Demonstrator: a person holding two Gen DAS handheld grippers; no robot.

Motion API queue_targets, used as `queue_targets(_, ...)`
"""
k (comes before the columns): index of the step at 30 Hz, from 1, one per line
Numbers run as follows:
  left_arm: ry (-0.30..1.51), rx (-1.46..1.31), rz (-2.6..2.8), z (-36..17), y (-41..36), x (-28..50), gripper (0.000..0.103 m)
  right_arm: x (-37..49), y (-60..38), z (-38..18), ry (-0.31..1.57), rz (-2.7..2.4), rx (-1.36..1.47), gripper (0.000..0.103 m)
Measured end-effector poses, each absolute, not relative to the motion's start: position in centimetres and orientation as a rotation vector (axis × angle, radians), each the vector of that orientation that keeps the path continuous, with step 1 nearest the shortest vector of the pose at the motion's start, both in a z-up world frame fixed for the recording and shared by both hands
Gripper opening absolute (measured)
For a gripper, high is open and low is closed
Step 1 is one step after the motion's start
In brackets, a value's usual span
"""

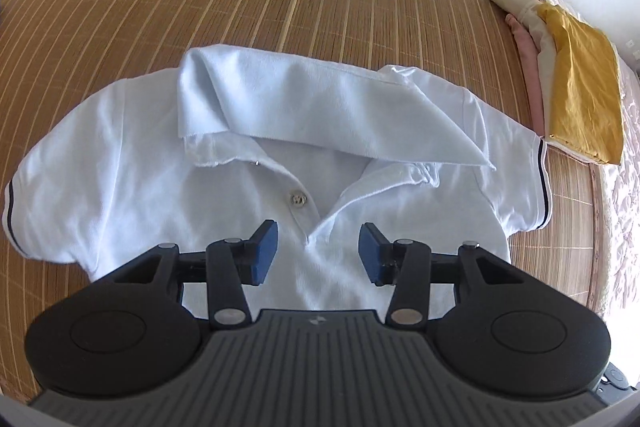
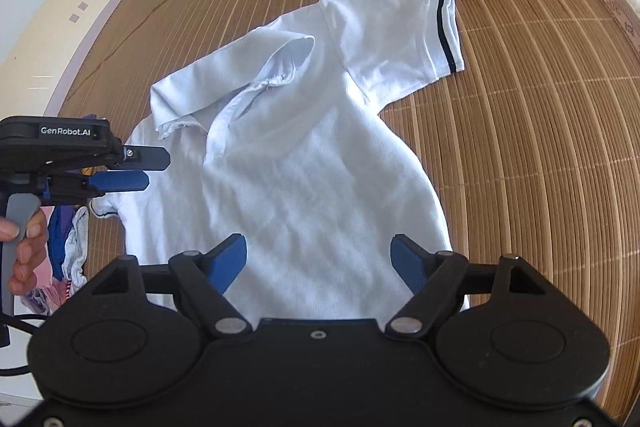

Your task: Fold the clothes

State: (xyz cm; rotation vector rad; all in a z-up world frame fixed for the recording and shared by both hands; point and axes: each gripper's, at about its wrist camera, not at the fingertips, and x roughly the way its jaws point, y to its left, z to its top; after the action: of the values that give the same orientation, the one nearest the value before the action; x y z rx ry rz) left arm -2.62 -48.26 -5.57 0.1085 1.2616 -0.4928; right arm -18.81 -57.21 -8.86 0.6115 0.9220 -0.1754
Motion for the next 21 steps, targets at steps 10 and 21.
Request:
queue_targets(10, 1.25, 0.098, -0.658, -8.3, -51.5, 3.0, 0.051, -15.0, -57.5, -7.5, 0.83, -0.137, 0.554, 0.08)
queue_targets(21, 1.123, 0.015, -0.747, -6.0, -50.7, 10.0, 0.057, -10.0, -54.6, -7.5, 0.869, -0.032, 0.318, 0.081)
